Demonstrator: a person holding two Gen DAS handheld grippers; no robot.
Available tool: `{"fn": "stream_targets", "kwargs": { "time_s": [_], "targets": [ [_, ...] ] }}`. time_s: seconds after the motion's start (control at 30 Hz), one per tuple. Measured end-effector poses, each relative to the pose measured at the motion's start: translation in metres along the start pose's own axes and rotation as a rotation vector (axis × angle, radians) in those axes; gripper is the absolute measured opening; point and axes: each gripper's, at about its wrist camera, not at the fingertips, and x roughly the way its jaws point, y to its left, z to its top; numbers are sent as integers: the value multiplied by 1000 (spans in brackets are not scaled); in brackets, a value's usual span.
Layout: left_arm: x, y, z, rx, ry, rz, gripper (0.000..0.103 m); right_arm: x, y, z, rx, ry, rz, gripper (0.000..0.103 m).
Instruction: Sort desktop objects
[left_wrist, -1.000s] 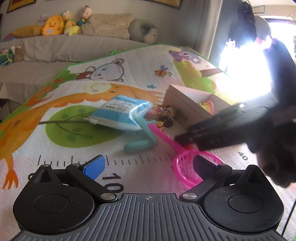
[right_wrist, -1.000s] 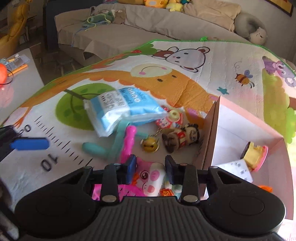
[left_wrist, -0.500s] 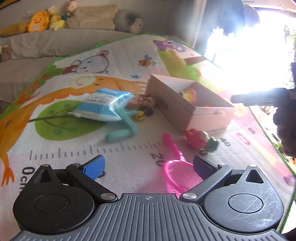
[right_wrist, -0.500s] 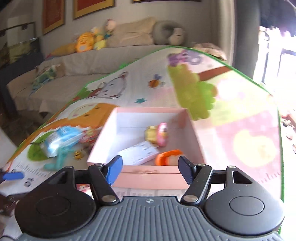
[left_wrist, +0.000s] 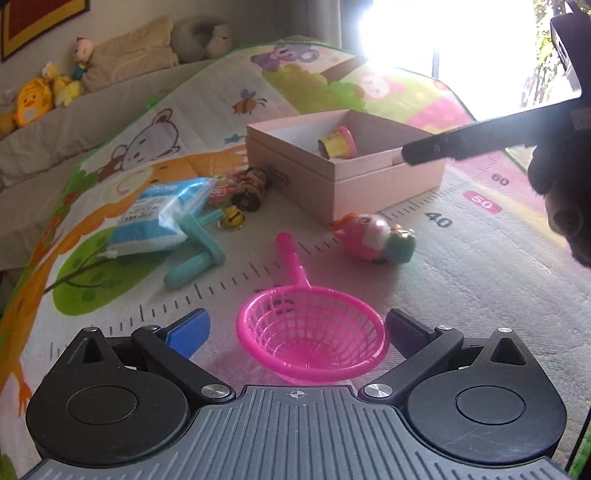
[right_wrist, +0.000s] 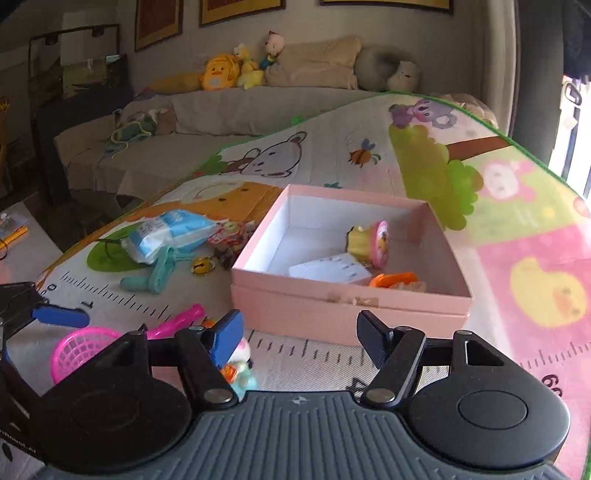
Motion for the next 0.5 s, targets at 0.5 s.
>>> {"fn": "stream_targets", "kwargs": {
  "time_s": [0.5],
  "targets": [
    [5, 36, 9, -93, -31, -19, 103, 62, -75, 1, 343, -10, 29, 97]
  ]
}}
